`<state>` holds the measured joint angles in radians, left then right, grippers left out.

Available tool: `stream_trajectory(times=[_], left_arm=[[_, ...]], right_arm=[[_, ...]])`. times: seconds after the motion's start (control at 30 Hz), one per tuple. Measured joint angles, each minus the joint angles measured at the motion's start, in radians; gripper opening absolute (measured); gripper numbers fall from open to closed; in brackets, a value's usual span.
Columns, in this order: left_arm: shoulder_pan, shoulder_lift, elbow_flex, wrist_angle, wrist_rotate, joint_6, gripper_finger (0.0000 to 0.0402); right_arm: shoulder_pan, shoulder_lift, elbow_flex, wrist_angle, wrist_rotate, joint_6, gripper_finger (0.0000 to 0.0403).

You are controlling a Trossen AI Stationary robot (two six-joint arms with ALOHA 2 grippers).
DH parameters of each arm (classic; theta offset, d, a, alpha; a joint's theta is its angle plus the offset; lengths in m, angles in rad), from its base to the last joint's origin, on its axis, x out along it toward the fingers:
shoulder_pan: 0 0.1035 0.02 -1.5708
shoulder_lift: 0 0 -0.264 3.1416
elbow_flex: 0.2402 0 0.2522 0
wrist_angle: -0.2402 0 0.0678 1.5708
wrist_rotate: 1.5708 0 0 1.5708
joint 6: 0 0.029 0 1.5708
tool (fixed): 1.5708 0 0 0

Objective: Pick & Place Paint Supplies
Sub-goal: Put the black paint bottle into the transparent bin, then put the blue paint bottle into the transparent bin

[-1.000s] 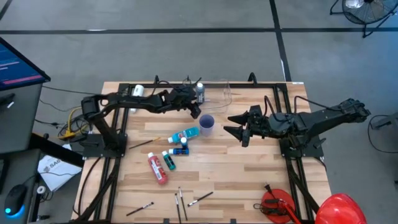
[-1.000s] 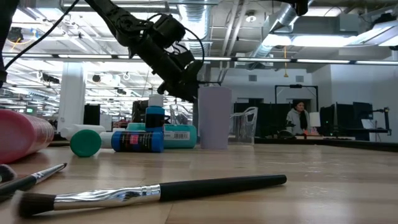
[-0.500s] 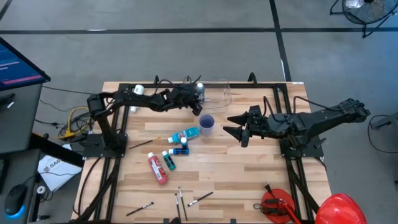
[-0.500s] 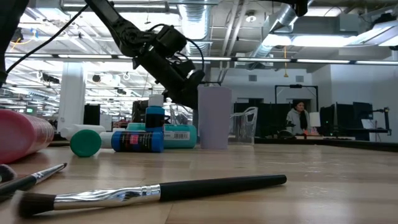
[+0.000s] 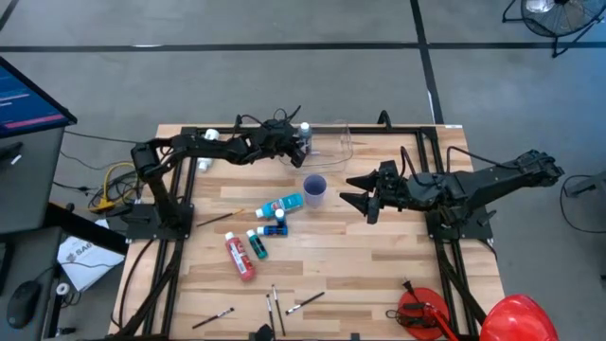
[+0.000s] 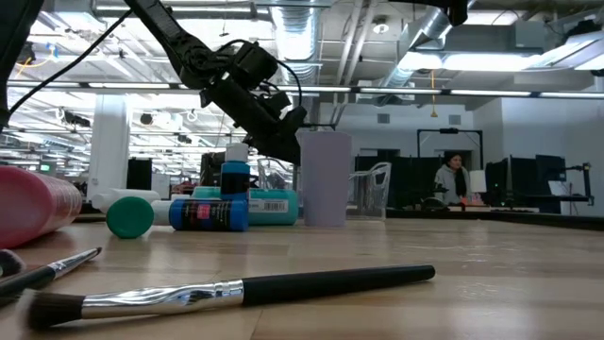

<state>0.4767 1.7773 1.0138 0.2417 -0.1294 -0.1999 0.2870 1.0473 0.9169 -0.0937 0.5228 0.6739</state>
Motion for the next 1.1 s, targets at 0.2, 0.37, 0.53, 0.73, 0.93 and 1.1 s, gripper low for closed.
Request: stream_trajectory(times=[0.2,0.37,0.53,0.73,0.93,1.1], left_arm=[[-0.008,-0.023,0.0,-0.009,0.141,-0.057,0.011],[-0.008,-0.087,0.0,-0.016,0.154,-0.074,0.0108],[-0.01,-0.163,0.0,-0.022,0.154,-0.074,0.0108],[-0.037,-0.245,0.001,-0.037,0.156,-0.074,0.0108],[-0.089,-0.306,0.001,-0.064,0.19,-0.095,0.0108],[-0.149,-0.339,0.0,-0.111,0.19,-0.106,0.0108]], right_arm=[[-0.001,0.0,0.0,-0.005,0.0,0.0,0.0311],[-0.001,0.0,0.0,-0.005,0.001,0.0,0.0311],[-0.006,0.0,0.0,0.0,0.001,0.001,0.0311],[-0.008,0.0,0.0,0.027,0.0,0.072,0.0311],[-0.007,0.0,0.0,0.053,0.0,0.087,0.0311],[-0.016,0.0,0.0,0.091,0.0,0.087,0.0311]])
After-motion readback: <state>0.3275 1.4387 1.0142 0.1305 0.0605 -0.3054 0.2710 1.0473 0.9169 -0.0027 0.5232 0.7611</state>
